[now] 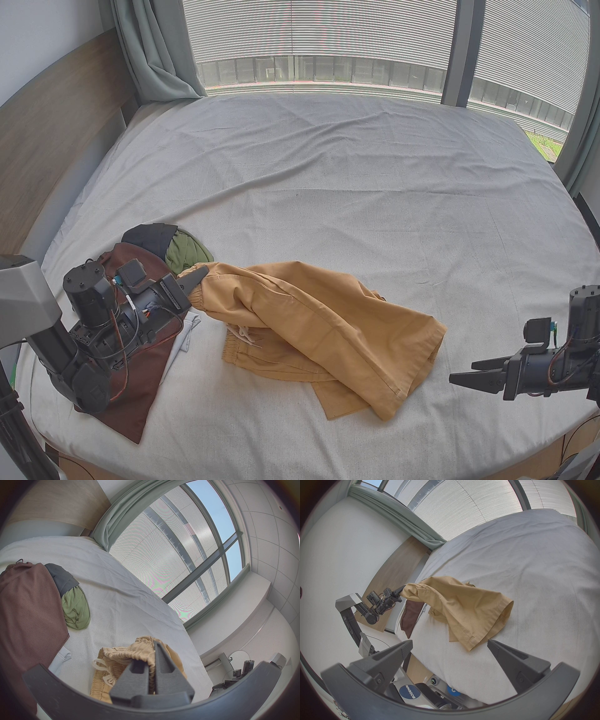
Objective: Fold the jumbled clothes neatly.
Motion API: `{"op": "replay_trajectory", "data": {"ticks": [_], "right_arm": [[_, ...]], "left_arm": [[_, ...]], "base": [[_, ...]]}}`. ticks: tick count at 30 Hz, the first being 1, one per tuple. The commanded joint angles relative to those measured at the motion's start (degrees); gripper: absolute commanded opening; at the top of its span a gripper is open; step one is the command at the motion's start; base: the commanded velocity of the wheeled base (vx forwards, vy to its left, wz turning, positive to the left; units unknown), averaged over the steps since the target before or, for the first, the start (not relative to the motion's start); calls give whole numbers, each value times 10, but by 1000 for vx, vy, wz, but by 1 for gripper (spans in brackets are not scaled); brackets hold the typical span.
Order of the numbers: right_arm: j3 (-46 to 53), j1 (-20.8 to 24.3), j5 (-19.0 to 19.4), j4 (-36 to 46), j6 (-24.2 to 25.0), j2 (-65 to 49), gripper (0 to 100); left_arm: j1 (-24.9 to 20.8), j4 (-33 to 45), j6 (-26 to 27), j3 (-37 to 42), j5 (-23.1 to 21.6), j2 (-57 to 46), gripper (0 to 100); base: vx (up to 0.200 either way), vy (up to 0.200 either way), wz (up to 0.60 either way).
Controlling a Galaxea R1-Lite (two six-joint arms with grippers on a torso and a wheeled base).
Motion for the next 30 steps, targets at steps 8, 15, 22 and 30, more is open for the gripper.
{"op": "replay_trajectory", "data": {"ticks": [8,15,22,30], "right_arm": [[21,4,10,-77,21,110,100],[34,12,10,-134,24,170,100],[62,28,10,-250,33,263,100],[90,48,8,-385,75,352,100]], "left_arm": [[1,0,0,-2,0,0,0],[1,0,0,-2,0,0,0],[1,0,0,-2,0,0,0],[1,0,0,-3,0,0,0]], "base": [[0,0,0],[0,0,0],[0,0,0],[0,0,0]]}}
